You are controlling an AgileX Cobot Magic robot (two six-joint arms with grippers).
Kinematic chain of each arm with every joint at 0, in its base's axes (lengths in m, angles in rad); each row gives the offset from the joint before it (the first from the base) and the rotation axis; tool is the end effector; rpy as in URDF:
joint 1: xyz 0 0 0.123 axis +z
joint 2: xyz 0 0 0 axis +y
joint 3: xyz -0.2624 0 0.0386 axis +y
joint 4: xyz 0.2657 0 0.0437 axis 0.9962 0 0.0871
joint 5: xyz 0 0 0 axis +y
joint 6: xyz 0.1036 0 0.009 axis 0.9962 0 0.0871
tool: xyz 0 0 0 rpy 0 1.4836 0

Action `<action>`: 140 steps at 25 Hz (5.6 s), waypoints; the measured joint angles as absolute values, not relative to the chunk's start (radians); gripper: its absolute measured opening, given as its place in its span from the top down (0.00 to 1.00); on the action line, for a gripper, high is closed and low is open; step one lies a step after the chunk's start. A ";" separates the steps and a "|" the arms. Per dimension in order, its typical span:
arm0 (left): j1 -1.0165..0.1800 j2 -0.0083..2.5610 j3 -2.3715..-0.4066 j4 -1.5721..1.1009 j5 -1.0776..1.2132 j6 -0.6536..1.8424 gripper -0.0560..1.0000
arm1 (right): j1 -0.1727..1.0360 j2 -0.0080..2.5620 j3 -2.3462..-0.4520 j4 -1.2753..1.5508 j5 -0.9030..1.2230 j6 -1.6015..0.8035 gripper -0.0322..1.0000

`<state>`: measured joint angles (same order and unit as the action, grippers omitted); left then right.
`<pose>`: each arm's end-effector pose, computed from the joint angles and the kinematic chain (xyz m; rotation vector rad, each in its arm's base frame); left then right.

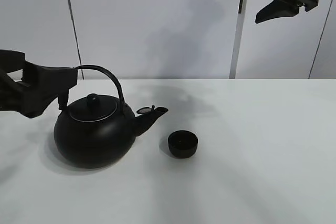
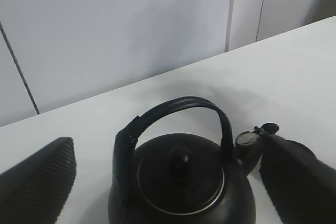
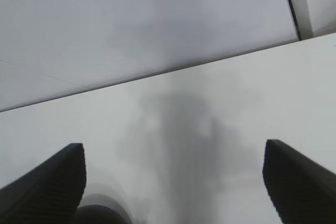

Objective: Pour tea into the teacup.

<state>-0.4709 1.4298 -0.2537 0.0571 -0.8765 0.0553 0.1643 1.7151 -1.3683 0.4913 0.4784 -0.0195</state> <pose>0.2166 -0.1154 0.1377 0.5287 1.7148 -0.3113 0.4097 0.0908 0.2634 0.1792 2.2940 0.5563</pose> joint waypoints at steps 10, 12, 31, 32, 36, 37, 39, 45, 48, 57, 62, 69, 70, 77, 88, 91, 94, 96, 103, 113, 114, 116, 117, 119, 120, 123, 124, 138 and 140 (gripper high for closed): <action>-0.383 1.482 -0.252 0.089 -0.861 0.055 0.30 | 0.164 1.715 -1.368 0.491 0.477 -0.020 0.36; -0.378 1.536 -0.252 0.097 -0.903 0.055 0.30 | 0.164 1.715 -1.368 0.491 0.477 -0.020 0.36; -0.375 1.790 -0.368 0.038 -1.118 0.059 0.30 | 0.164 1.715 -1.368 0.491 0.477 -0.020 0.36; -0.375 1.790 -0.378 0.038 -1.107 0.059 0.30 | 0.164 1.715 -1.368 0.491 0.477 -0.020 0.36; -0.375 1.790 -0.402 0.038 -1.066 0.059 0.30 | 0.164 1.715 -1.368 0.491 0.477 -0.020 0.36; -0.375 1.790 -0.402 0.038 -1.059 0.059 0.30 | 0.164 1.715 -1.368 0.491 0.477 -0.020 0.36; -0.365 1.790 -0.402 0.041 -1.045 0.059 0.30 | 0.164 1.715 -1.368 0.491 0.477 -0.020 0.36; -0.331 1.790 -0.402 0.059 -1.024 0.059 0.32 | 0.164 1.715 -1.368 0.491 0.477 -0.020 0.36; -0.330 1.790 -0.402 0.064 -1.012 0.059 0.32 | 0.164 1.715 -1.368 0.491 0.477 -0.020 0.36; -0.324 1.851 -0.427 0.083 -1.026 0.059 0.32 | 0.164 1.715 -1.368 0.491 0.472 -0.020 0.36; -0.324 1.887 -0.472 0.087 -1.029 0.059 0.32 | 0.164 1.715 -1.368 0.491 0.452 -0.020 0.36; -0.319 1.920 -0.530 0.087 -1.024 0.059 0.32 | 0.164 1.715 -1.368 0.491 0.445 -0.020 0.36; -0.313 1.920 -0.534 0.090 -1.024 0.059 0.32 | 0.164 1.715 -1.368 0.491 0.445 -0.020 0.36; -0.305 1.942 -0.539 0.106 -1.026 0.057 0.47 | 0.164 1.715 -1.368 0.491 0.444 -0.020 0.36; -0.303 1.952 -0.539 0.152 -1.051 0.075 0.86 | 0.164 1.715 -1.368 0.491 0.442 -0.020 0.36; -0.303 1.952 -0.538 0.153 -1.052 0.078 0.86 | 0.164 1.715 -1.368 0.491 0.442 -0.020 0.36; -0.303 1.952 -0.538 0.153 -1.052 0.078 0.86 | 0.164 1.715 -1.368 0.491 0.442 -0.020 0.36; -0.303 1.952 -0.538 0.155 -1.053 0.078 0.86 | 0.164 1.715 -1.368 0.491 0.442 -0.020 0.36; -0.303 1.921 -0.544 0.161 -0.989 0.082 0.86 | 0.164 1.715 -1.368 0.491 0.442 -0.020 0.36; -0.332 1.899 -0.647 0.199 -0.884 0.082 0.86 | 0.164 1.715 -1.368 0.491 0.442 -0.020 0.36; -0.339 1.899 -0.660 0.202 -0.871 0.082 0.86 | 0.164 1.715 -1.368 0.491 0.442 -0.020 0.36; -0.350 1.899 -0.681 0.209 -0.850 0.083 0.86 | 0.164 1.715 -1.368 0.491 0.442 -0.020 0.36; -0.353 1.899 -0.692 0.213 -0.840 0.083 0.86 | 0.164 1.715 -1.368 0.491 0.442 -0.020 0.36; -0.365 1.899 -0.715 0.217 -0.807 0.083 0.86 | 0.164 1.715 -1.368 0.492 0.442 -0.020 0.36; -0.371 1.899 -0.726 0.217 -0.795 0.087 0.86 | 0.164 1.715 -1.368 0.492 0.442 -0.020 0.36; -0.386 1.899 -0.753 0.218 -0.753 0.118 0.86 | 0.164 1.715 -1.368 0.492 0.442 -0.020 0.36; -0.389 1.899 -0.759 0.218 -0.750 0.128 0.86 | 0.164 1.715 -1.368 0.492 0.442 -0.020 0.36; -0.401 1.899 -0.844 0.221 -0.729 0.137 0.86 | 0.164 1.715 -1.368 0.492 0.442 -0.020 0.36; -0.401 1.899 -0.849 0.221 -0.710 0.137 0.86 | 0.164 1.715 -1.368 0.492 0.442 -0.020 0.36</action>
<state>-0.4012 1.8994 -0.8488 0.2209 -0.7103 0.1373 0.1643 1.7151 -1.3683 0.4916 0.4423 -0.0195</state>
